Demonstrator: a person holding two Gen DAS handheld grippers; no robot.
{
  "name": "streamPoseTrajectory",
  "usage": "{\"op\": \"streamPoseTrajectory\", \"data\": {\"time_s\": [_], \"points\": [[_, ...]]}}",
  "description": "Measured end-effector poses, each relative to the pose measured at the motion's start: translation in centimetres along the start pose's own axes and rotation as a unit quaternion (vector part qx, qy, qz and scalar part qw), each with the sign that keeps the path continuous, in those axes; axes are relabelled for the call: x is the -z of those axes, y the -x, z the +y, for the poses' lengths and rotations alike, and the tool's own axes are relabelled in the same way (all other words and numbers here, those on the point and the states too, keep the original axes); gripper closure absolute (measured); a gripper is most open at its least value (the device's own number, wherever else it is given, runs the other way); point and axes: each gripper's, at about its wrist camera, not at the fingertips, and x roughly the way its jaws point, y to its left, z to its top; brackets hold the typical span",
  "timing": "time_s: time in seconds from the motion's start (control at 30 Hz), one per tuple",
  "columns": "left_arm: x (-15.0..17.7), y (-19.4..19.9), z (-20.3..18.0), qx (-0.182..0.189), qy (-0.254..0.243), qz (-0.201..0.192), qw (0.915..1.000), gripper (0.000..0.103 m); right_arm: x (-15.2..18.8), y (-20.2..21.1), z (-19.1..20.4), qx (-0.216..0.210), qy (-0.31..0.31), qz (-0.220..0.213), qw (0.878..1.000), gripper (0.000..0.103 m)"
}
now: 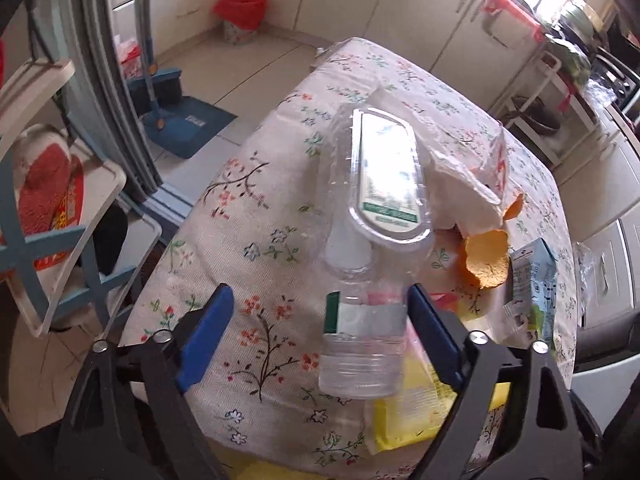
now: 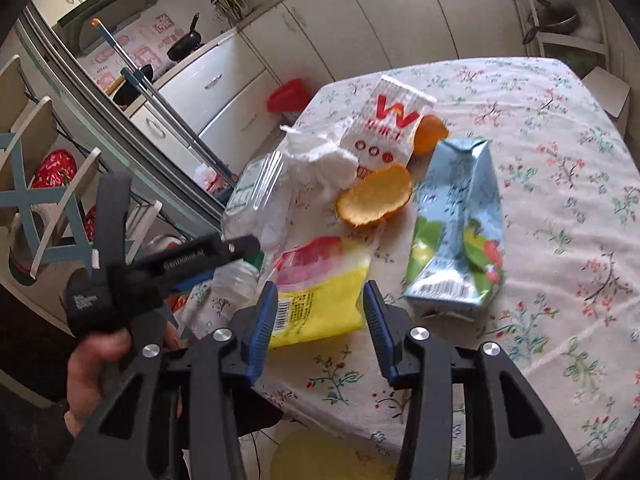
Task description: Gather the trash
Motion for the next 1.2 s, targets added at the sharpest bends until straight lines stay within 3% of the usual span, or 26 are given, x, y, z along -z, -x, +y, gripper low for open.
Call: {"op": "streamPoseTrajectory", "data": {"time_s": [0.2, 0.27, 0.37, 0.5, 0.53, 0.6, 0.63, 0.67, 0.83, 1.2], "points": [[-0.4, -1.0, -0.2, 0.013, -0.020, 0.015, 0.9996, 0.046, 0.9, -2.9, 0.2, 0.013, -0.018, 0.040, 0.999, 0.054], [-0.5, -1.1, -0.2, 0.019, -0.026, 0.021, 0.9992, 0.063, 1.3, -3.1, 1.1, 0.018, 0.005, 0.049, 0.999, 0.046], [-0.7, -1.2, 0.3, 0.032, -0.027, 0.025, 0.9988, 0.065, 1.9, -3.5, 1.5, 0.015, 0.007, 0.056, 0.998, 0.042], [-0.6, -1.2, 0.5, 0.040, -0.033, 0.027, 0.9983, 0.065, 1.6, -3.7, 0.6, -0.010, -0.039, 0.042, 0.998, 0.042], [-0.6, -1.2, 0.5, 0.041, -0.033, 0.027, 0.9982, 0.065, 1.5, -3.7, 0.2, -0.019, -0.055, 0.038, 0.998, 0.043], [-0.7, -1.2, 0.6, 0.046, -0.031, 0.028, 0.9981, 0.065, 1.3, -3.9, -0.4, -0.024, -0.071, 0.035, 0.997, 0.059], [-0.7, -1.2, 0.7, 0.048, -0.031, 0.028, 0.9980, 0.065, 1.2, -4.1, -0.6, -0.022, -0.071, 0.037, 0.997, 0.080], [-0.6, -1.2, 0.8, 0.049, -0.032, 0.028, 0.9979, 0.065, 1.2, -4.2, -0.7, -0.018, -0.068, 0.040, 0.997, 0.091], [-0.4, -0.7, 1.4, 0.043, -0.027, 0.020, 0.9985, 0.065, 1.3, -2.7, 0.5, -0.013, -0.029, 0.018, 0.999, 0.097], [1.2, 3.2, 3.1, 0.058, -0.016, -0.026, 0.9978, 0.066, 0.7, 2.0, 2.7, 0.017, 0.046, -0.082, 0.995, 0.099]]}}
